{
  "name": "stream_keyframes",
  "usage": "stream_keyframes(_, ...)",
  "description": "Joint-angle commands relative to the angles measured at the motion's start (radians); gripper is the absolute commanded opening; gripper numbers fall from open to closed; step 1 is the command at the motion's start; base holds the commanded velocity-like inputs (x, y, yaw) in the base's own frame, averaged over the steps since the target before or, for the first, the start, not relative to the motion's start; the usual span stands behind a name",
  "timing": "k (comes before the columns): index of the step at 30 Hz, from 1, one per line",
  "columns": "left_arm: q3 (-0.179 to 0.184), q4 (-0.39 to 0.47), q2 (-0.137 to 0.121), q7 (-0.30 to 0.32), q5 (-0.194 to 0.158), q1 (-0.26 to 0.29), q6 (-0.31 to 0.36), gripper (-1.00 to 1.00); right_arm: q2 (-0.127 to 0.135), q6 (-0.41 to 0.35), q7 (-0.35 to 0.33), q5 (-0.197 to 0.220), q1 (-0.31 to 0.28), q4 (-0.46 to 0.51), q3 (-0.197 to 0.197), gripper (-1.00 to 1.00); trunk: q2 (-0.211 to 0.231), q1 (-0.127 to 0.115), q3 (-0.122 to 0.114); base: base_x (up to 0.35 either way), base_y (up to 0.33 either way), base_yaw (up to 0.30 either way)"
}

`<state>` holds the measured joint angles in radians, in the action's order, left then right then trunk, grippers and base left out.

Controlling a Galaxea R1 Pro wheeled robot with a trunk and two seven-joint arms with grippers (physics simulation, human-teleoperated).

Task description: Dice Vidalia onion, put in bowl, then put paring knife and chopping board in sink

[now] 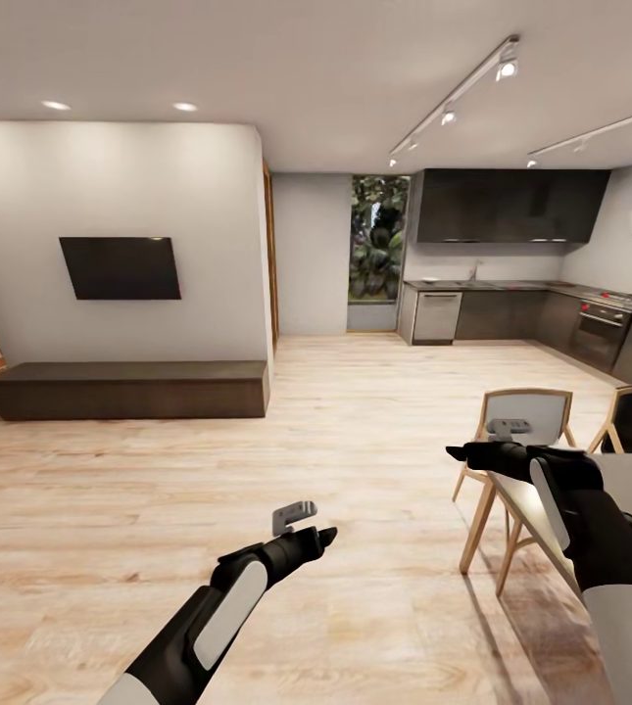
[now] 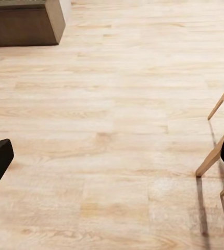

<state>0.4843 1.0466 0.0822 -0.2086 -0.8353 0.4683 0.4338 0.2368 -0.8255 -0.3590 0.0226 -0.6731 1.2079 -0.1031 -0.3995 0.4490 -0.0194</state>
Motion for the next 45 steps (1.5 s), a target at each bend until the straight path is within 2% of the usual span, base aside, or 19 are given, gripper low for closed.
stream_keyframes(1,0.002,0.002,0.000,-0.009,-0.010,0.000,0.001,1.00,0.000,-0.005,-0.003,0.002,0.000,0.001,-0.001,1.00,-0.001,0.001,0.000,0.279,0.000,0.000)
stream_keyframes(17,-0.004,0.001,-0.002,-0.009,-0.008,-0.002,0.000,1.00,-0.001,-0.005,-0.003,0.002,0.000,0.001,-0.001,1.00,-0.001,0.001,0.000,0.336,0.006,0.000)
stream_keyframes(30,0.001,-0.009,-0.002,-0.012,-0.008,-0.001,0.004,1.00,-0.001,-0.004,-0.002,0.001,0.000,0.001,-0.001,1.00,-0.001,0.001,0.000,0.320,0.128,-0.003)
stream_keyframes(45,0.001,-0.042,0.007,-0.012,-0.005,0.005,0.003,1.00,0.002,-0.003,-0.001,0.002,0.000,-0.005,-0.002,1.00,-0.001,0.001,0.000,0.306,0.153,-0.172)
